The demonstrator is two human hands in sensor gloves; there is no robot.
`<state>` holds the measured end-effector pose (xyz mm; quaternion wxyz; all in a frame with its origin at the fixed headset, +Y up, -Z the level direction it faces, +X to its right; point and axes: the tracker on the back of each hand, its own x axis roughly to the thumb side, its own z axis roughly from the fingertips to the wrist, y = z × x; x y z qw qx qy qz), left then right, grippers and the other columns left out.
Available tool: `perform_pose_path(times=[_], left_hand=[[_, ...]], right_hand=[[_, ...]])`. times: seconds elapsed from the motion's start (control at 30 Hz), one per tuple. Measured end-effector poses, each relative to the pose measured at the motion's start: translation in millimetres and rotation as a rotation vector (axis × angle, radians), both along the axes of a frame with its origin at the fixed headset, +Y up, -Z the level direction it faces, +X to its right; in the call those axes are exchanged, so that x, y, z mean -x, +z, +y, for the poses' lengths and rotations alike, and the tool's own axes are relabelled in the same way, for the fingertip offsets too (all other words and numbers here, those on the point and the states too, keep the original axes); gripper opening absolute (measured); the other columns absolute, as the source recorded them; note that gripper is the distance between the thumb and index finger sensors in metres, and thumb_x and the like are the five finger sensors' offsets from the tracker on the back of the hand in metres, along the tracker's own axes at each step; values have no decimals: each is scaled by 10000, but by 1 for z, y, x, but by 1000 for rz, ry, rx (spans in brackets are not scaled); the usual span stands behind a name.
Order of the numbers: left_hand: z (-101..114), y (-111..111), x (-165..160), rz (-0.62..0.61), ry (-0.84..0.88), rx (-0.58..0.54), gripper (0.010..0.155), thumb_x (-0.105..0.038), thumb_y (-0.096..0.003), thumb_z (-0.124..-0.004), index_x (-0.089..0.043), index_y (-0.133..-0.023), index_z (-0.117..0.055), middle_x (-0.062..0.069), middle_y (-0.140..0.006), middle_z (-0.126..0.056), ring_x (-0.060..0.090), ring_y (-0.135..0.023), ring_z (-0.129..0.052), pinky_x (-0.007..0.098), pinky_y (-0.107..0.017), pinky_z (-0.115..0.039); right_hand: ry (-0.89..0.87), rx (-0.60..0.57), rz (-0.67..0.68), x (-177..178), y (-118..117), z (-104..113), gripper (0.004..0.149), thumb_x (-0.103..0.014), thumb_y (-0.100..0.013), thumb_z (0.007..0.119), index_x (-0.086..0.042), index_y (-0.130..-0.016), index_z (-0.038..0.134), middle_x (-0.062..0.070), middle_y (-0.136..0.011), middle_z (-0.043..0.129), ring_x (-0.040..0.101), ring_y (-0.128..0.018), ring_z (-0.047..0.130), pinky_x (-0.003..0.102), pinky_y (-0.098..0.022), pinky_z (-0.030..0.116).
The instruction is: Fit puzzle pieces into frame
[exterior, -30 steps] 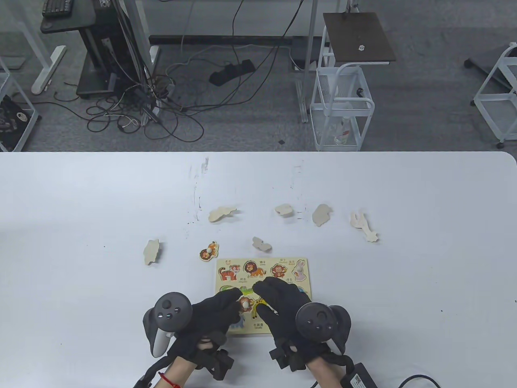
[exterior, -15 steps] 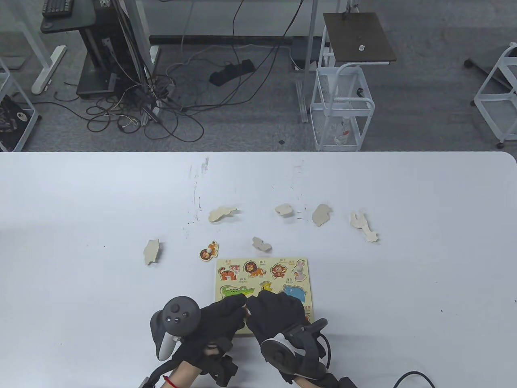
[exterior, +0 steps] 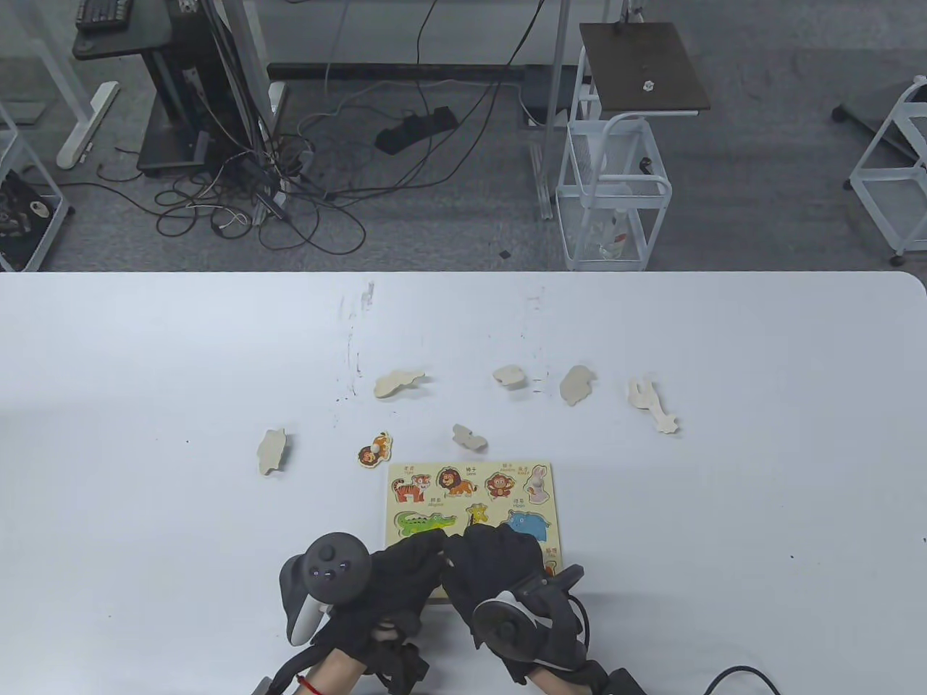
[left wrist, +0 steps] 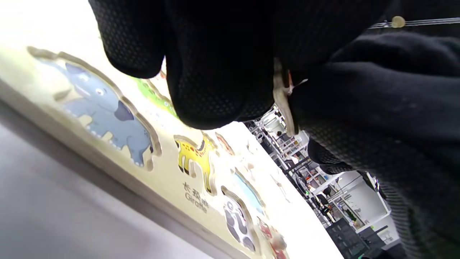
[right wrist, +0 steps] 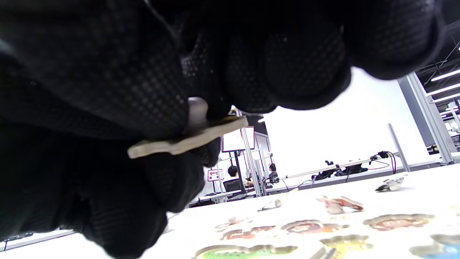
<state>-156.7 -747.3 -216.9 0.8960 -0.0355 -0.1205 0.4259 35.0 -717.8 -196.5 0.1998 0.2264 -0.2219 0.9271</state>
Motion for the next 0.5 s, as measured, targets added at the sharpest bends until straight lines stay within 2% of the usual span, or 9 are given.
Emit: perform_pose_path(times=[0.23,0.33,0.5], left_hand=[[14,8,5,94,-219,-238,538,-471,-458,-772,-240,-945,-781,59,-888,-933,237,-721,-1016,459,-691,-723],[16,9,6,105,-234,-256,587,-513,-458,-733,-230,-972,-745,88,-945,-871,282,-784,-957,477,-720,-655],[13,6,11,135,-259,-204,660,-562,-456,-691,-222,-1021,-689,137,-1030,-769,349,-892,-852,515,-752,-554]], right_hand=[[9,30,-10,-2,-2,-1,477,-357,-294,1017,-108,-701,990,140,-699,942,331,-427,981,570,-395,813],[5,32,-21,-5,-3,0,469,-357,-304,1013,-111,-702,990,137,-700,943,331,-428,982,568,-396,813],[-18,37,-39,-11,-6,7,469,-361,-300,1014,-116,-700,993,133,-699,947,329,-430,984,566,-398,815]])
